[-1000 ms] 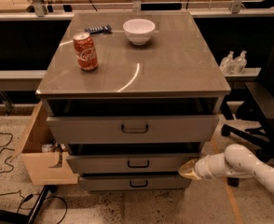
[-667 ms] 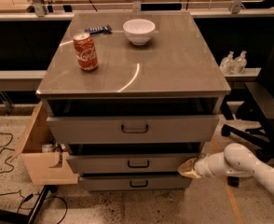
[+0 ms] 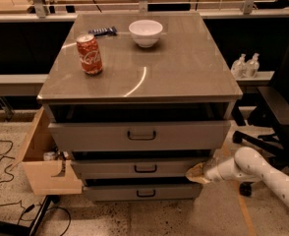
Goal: Close middle drawer
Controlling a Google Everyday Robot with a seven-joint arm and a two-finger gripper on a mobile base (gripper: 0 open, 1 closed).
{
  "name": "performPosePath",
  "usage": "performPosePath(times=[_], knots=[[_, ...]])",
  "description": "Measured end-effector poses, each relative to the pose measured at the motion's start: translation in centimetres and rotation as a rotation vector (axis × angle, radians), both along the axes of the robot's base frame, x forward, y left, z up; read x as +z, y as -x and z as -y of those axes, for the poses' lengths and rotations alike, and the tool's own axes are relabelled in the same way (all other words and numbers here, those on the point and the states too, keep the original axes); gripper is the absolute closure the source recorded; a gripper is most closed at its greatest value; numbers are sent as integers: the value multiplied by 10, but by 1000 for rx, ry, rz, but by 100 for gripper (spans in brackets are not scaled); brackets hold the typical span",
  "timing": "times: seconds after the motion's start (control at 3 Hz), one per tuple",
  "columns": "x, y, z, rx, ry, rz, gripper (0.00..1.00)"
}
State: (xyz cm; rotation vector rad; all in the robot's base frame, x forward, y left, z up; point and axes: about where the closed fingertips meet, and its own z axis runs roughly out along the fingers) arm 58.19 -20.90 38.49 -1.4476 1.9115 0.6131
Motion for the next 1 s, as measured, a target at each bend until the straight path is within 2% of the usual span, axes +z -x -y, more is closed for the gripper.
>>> performPosePath(times=[0.33, 0.67, 1.0], knots=[[0, 4, 1, 0, 0, 0, 100], [3, 31, 8, 17, 37, -10, 100], [13, 70, 35, 11, 122, -33, 100]])
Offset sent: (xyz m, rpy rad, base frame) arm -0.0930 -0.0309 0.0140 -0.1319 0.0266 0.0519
